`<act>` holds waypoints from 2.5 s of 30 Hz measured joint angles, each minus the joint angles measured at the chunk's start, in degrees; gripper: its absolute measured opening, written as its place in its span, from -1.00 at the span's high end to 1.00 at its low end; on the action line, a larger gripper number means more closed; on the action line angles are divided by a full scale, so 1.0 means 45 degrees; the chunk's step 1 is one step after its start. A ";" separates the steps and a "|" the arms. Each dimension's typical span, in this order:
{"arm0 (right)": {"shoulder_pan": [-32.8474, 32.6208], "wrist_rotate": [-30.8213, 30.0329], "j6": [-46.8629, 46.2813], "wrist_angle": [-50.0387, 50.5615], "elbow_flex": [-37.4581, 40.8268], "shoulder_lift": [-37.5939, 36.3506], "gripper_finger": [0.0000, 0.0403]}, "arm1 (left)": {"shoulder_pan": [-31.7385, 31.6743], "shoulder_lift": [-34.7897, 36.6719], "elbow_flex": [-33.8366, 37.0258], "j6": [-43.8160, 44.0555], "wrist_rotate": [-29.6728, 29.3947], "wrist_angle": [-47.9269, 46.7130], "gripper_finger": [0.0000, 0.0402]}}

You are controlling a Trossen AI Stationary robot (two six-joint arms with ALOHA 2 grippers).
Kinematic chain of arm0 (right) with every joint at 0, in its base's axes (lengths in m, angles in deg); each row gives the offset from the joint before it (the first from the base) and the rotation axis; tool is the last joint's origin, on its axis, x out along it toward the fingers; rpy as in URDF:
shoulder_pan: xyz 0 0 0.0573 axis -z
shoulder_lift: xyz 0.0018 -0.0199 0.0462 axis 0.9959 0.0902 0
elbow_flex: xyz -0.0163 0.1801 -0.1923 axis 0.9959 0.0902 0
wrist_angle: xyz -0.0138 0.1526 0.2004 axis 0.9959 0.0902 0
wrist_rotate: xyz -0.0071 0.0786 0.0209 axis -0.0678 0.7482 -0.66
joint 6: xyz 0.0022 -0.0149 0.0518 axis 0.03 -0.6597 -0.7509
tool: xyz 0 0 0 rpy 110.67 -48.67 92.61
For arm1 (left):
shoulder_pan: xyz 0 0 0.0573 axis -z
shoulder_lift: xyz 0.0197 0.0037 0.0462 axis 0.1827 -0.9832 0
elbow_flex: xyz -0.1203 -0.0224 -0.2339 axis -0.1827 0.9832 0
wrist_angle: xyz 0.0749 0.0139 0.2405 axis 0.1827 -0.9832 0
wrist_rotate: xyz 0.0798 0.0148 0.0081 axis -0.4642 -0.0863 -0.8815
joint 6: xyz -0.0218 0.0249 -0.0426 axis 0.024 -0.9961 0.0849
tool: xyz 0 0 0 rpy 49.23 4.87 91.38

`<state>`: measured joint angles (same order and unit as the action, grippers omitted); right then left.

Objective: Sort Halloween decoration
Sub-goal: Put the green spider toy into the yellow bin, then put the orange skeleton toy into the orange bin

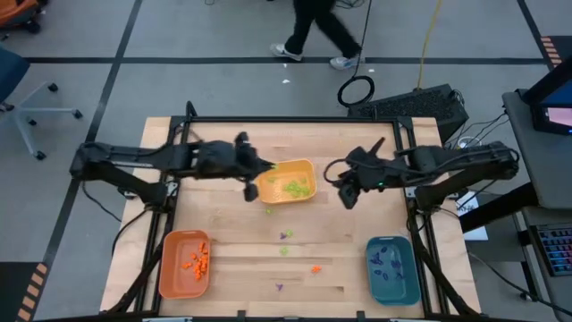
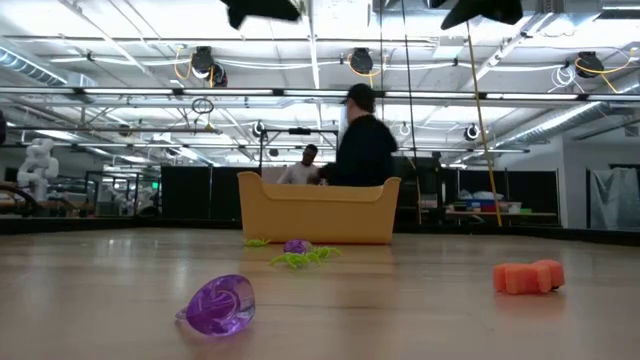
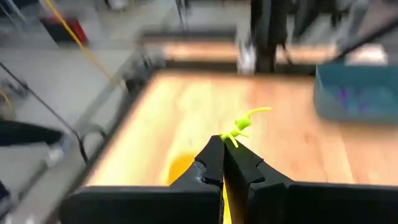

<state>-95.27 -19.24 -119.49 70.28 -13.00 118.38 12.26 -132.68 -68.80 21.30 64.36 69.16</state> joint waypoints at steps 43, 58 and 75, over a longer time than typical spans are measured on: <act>-0.0007 -0.0704 0.4738 0.2283 0.0000 -0.1612 0.25 | -0.2635 -0.7865 -0.1860 0.4296 0.3355 -0.3199 1.00; -0.0007 -0.0029 0.4917 0.2273 -0.0004 -0.1612 0.25 | -0.2607 -0.7865 -0.1860 0.4415 0.3432 -0.3199 0.82; -0.0233 0.1258 0.4872 0.2262 -0.0002 -0.1612 0.25 | -0.2515 -0.6029 -0.2692 0.9542 0.5307 -0.4184 0.31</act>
<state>-96.32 -13.58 -97.56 80.46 -13.01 111.13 0.95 -159.81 -80.91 64.24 88.24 50.34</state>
